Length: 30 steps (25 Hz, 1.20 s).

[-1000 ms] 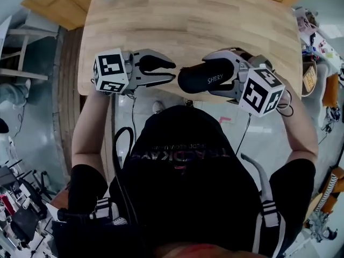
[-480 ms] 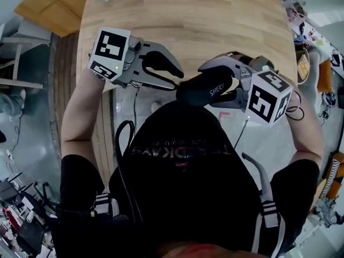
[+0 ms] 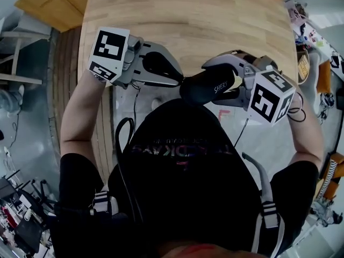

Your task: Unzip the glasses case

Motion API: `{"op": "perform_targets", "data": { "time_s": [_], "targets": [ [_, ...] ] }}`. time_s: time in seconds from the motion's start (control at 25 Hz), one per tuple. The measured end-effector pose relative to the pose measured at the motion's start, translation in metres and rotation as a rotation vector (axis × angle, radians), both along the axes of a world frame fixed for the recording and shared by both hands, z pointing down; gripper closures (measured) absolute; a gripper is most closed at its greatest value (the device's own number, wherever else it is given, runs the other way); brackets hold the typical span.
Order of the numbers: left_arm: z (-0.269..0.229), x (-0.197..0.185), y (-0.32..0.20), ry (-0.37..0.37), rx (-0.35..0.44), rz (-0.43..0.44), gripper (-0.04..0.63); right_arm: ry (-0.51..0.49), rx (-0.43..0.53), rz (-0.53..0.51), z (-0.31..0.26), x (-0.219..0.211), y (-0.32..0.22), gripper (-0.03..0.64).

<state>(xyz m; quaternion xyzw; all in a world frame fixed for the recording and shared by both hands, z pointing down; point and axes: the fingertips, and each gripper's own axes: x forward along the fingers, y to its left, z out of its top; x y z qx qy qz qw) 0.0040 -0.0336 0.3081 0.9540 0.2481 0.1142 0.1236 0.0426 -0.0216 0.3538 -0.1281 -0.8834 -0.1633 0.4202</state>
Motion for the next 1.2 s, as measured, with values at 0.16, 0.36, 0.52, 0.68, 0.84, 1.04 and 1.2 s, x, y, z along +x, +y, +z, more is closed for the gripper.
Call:
{"op": "perform_targets", "data": {
  "time_s": [0.16, 0.36, 0.52, 0.68, 0.84, 1.04, 1.2],
  "targets": [
    [-0.001, -0.012, -0.002, 0.013, 0.002, -0.027, 0.563, 0.010, 0.036, -0.013, -0.003, -0.007, -0.003, 0.255],
    [-0.005, -0.018, 0.000, 0.034, 0.018, -0.036, 0.561, 0.018, 0.059, -0.039, -0.008, -0.015, -0.003, 0.255],
    [-0.011, -0.021, 0.001, 0.051, -0.015, -0.013, 0.545, 0.023, 0.053, -0.062, -0.009, -0.019, -0.006, 0.255],
    [-0.014, -0.024, 0.006, 0.047, -0.100, 0.054, 0.462, 0.050, 0.090, -0.097, -0.008, -0.022, -0.008, 0.255],
    [-0.016, -0.024, 0.000, 0.050, -0.095, 0.030, 0.469, 0.056, 0.100, -0.109, -0.009, -0.024, -0.013, 0.255],
    [-0.016, -0.029, -0.002, 0.044, -0.099, 0.040, 0.558, 0.062, 0.086, -0.128, -0.007, -0.028, -0.014, 0.255],
    [-0.016, -0.030, -0.009, 0.037, -0.034, -0.035, 0.560, 0.065, 0.087, -0.113, -0.007, -0.027, -0.020, 0.255]
  ]
}}
